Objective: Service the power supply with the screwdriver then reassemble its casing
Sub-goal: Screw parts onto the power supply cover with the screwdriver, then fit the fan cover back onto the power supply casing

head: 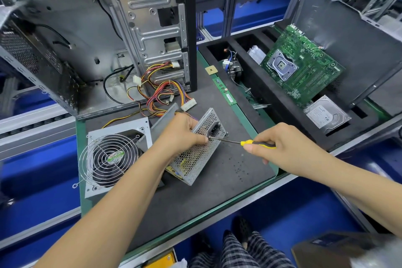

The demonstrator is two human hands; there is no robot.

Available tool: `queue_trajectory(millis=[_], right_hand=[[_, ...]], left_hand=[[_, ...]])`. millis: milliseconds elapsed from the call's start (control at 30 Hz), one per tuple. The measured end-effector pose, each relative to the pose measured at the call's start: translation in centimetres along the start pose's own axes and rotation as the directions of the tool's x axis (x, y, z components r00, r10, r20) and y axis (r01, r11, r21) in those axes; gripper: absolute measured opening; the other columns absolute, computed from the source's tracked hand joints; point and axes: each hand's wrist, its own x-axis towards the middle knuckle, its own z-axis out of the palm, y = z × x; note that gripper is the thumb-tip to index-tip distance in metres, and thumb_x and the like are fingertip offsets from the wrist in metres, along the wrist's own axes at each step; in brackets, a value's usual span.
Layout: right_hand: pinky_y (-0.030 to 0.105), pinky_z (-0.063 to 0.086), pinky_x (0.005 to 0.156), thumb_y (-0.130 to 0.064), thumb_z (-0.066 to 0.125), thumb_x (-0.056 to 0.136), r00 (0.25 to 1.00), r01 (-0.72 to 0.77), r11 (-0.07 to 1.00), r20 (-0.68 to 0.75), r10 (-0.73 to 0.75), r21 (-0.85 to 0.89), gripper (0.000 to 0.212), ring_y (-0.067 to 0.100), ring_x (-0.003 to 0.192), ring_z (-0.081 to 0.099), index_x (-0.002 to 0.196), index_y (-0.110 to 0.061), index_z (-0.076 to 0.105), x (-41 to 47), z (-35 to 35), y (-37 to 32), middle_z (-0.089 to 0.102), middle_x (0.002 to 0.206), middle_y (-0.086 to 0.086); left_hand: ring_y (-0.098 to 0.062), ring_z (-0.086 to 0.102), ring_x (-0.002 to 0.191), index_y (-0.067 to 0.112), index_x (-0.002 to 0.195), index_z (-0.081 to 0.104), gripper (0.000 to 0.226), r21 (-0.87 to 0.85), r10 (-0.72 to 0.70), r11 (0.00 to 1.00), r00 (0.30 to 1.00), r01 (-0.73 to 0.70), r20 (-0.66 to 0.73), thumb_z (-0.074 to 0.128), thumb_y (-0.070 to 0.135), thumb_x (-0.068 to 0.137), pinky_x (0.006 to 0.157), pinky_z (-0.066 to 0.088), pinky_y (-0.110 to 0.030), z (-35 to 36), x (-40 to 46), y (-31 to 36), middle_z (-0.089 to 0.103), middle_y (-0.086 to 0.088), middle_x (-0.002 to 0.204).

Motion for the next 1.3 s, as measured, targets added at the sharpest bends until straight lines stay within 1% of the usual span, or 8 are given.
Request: queue_trajectory(millis=[267,367,467,667,1000,1067,1167,1300], right_hand=[[0.017,0.028,0.045,-0.044,0.061,0.086,0.992,-0.093,0.982,0.094,0.078,0.165,0.041,0.008,0.043,0.033,0.069,-0.008,0.072,0.3,0.0,0.5,0.057,0.054,0.009],[0.022,0.033,0.049,-0.046,0.052,0.091,0.994,0.0,0.996,0.113,0.011,-0.092,0.045,0.01,0.046,0.038,0.067,-0.011,0.063,-0.2,-0.4,0.4,0.061,0.061,0.008],[0.033,0.044,0.062,-0.048,0.044,0.093,0.998,0.05,0.937,0.058,-0.032,-0.345,0.031,0.013,0.062,0.052,0.08,-0.021,0.051,-0.4,-2.1,0.8,0.061,0.071,-0.003],[0.034,0.032,0.056,-0.037,0.048,0.095,0.987,0.131,0.978,0.117,-0.113,-0.163,0.023,0.015,0.054,0.038,0.084,-0.019,0.038,1.8,-2.8,1.6,0.044,0.062,-0.005],[0.031,0.029,0.054,-0.035,0.053,0.093,0.931,0.322,0.94,0.218,-0.293,-0.114,0.024,0.013,0.052,0.035,0.079,-0.02,0.041,7.3,-3.3,-0.7,0.043,0.061,-0.006],[0.031,0.028,0.055,-0.037,0.054,0.092,0.926,0.341,0.929,0.221,-0.306,-0.141,0.03,0.014,0.055,0.035,0.074,-0.018,0.04,8.4,-2.9,-0.9,0.042,0.062,-0.005],[0.022,0.022,0.049,-0.041,0.056,0.091,0.91,0.373,0.925,0.224,-0.349,-0.075,0.044,0.008,0.048,0.029,0.06,-0.019,0.033,9.9,-1.7,-1.8,0.031,0.053,-0.007],[0.013,0.029,0.042,-0.04,0.059,0.09,0.872,0.332,0.934,0.335,-0.358,0.136,0.045,0.004,0.037,0.039,0.055,-0.016,0.044,11.6,0.9,-3.9,0.037,0.04,-0.009]], left_hand=[[-0.012,0.041,0.045,0.012,0.056,0.061,0.029,0.144,0.027,0.989,0.999,-0.022,-0.036,0.082,0.013,0.077,0.053,0.03,-0.025,0.5,0.4,-0.4,0.049,0.0,0.048],[-0.02,0.042,0.055,-0.002,0.064,0.059,0.034,0.277,0.065,0.958,0.998,-0.066,0.013,0.08,0.02,0.079,0.058,0.029,-0.029,0.7,-0.1,-0.5,0.046,-0.008,0.057],[-0.012,0.047,0.052,0.017,0.053,0.05,0.04,0.483,0.124,0.867,0.992,-0.123,0.029,0.078,0.024,0.08,0.054,0.032,-0.027,1.4,-1.3,-1.4,0.046,0.004,0.05],[-0.033,0.059,0.099,0.023,0.081,0.04,0.024,0.776,0.227,0.612,0.974,-0.153,0.012,0.057,0.034,0.094,0.067,0.034,-0.035,4.5,-3.2,-5.2,0.065,-0.01,0.097],[-0.035,0.058,0.104,0.018,0.11,0.053,0.026,0.832,0.174,0.546,0.985,-0.102,0.007,0.051,0.04,0.097,0.073,0.041,-0.038,3.6,-3.0,-5.2,0.065,-0.011,0.108],[-0.029,0.058,0.107,0.022,0.119,0.055,0.035,0.801,0.157,0.593,0.987,-0.083,-0.014,0.055,0.047,0.094,0.076,0.042,-0.036,3.4,-3.1,-5.0,0.066,-0.007,0.113],[-0.008,0.063,0.095,0.022,0.114,0.065,0.041,0.497,0.145,0.868,0.968,-0.023,-0.207,0.068,0.05,0.084,0.08,0.048,-0.027,1.9,-4.6,-4.6,0.071,0.004,0.106],[0.01,0.061,0.075,0.012,0.099,0.072,0.017,0.151,0.111,0.988,0.816,-0.03,-0.568,0.072,0.023,0.087,0.075,0.048,-0.014,-2.0,-7.2,-4.7,0.071,0.007,0.089]])
